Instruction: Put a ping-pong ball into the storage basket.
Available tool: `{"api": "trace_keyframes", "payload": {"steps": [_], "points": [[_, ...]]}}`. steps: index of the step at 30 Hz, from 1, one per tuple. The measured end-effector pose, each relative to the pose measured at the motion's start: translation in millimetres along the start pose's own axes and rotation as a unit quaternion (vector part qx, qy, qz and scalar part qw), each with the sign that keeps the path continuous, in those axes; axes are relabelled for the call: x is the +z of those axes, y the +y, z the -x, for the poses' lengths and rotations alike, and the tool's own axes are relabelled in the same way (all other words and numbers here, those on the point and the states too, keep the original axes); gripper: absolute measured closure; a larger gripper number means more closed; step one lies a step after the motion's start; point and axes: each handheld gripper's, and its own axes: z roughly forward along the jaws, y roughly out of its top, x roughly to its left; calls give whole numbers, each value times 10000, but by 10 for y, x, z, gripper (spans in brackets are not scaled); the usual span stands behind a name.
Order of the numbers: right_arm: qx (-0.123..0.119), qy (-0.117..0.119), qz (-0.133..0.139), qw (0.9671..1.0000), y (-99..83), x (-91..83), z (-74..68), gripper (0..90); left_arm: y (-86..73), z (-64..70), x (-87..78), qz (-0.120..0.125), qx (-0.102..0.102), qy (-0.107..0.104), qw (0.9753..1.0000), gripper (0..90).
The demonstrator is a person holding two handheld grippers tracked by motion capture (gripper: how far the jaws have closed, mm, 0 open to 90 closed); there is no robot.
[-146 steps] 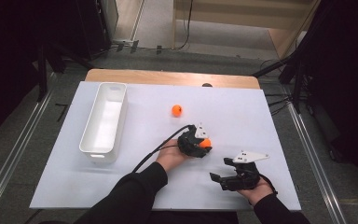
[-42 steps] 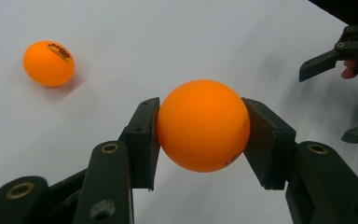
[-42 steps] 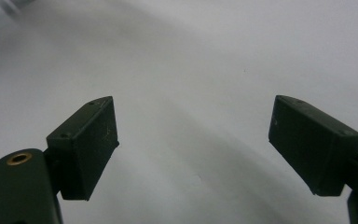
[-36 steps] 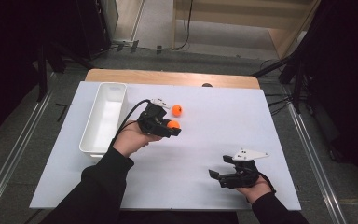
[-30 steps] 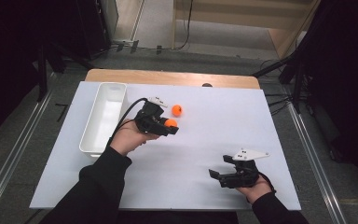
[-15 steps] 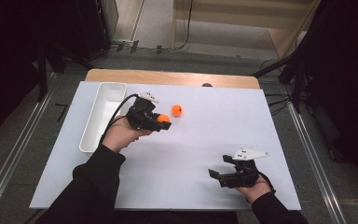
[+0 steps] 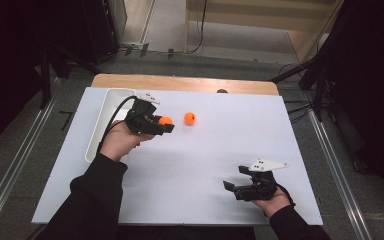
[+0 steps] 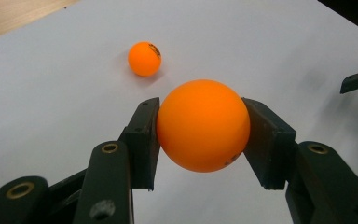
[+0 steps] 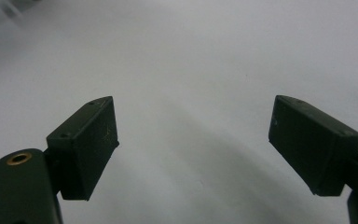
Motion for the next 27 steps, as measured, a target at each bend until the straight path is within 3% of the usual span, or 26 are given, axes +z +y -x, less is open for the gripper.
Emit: {"api": "trace_keyframes", "payload": {"steps": [19,27], "points": [[-4,-9,-6,10000,7,12,-2,142,-9,-167,-182,194,-171,200,9995,507],[-36,-5,24,10000,15,6,-4,142,-29,-238,-252,156,-198,334,9991,507]]}}
